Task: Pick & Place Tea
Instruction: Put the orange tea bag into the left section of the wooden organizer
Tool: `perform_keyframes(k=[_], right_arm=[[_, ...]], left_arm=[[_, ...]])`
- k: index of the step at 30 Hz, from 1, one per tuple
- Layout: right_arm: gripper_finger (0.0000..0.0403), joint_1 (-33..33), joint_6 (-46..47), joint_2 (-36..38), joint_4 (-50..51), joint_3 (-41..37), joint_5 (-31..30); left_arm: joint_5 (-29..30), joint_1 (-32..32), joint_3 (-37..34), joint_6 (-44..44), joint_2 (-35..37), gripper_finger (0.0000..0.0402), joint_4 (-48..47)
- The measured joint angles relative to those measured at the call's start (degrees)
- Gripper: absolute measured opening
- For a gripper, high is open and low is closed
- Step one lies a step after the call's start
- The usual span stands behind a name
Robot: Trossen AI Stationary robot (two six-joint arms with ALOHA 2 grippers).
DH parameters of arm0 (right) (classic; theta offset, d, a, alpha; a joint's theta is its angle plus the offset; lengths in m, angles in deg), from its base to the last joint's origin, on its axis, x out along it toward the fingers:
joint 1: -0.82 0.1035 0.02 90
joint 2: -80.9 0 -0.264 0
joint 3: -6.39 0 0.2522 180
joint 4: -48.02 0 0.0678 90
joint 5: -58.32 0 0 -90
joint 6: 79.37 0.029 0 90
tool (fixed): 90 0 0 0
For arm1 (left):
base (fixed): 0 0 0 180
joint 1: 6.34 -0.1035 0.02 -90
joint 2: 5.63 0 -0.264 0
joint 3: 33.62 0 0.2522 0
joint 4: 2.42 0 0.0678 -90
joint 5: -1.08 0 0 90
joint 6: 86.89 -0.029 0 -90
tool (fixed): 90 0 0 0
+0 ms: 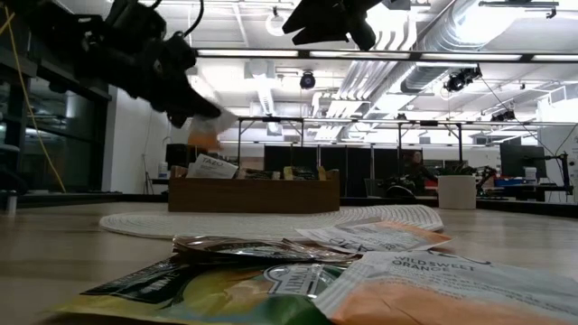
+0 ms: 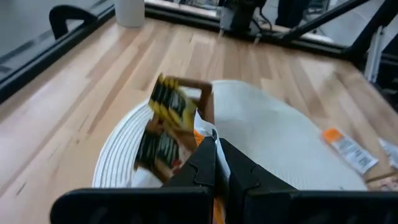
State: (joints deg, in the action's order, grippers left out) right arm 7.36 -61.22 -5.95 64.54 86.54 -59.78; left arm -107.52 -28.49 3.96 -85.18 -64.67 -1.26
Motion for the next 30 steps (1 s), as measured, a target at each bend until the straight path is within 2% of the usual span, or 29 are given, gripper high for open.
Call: perform_keyframes(k=[4,12,16,23,30], right_arm=[[0.0136,0.0,0.0,0.0,-0.1,0.0,0.7],[0.0136,0.0,1.2,0.0,-0.3,0.0,1.7],[0.0136,0.0,1.3,0.0,-0.5,0.0,1.6],[0.0136,0.0,2.4,0.0,-0.5,0.0,2.0],[0.0136,0.0,2.6,0.0,-0.5,0.0,2.1]], left_arm=[[0.8,0.0,-3.8,0.1,0.0,0.0,5.3],[7.0,0.0,-7.9,-1.5,-0.2,0.0,12.7],[5.9,0.0,-8.0,-2.6,-3.8,0.0,12.7],[5.6,0.0,-8.0,-3.0,-10.1,0.0,18.6],[6.4,0.0,-8.0,-2.9,-14.6,0.0,17.5]])
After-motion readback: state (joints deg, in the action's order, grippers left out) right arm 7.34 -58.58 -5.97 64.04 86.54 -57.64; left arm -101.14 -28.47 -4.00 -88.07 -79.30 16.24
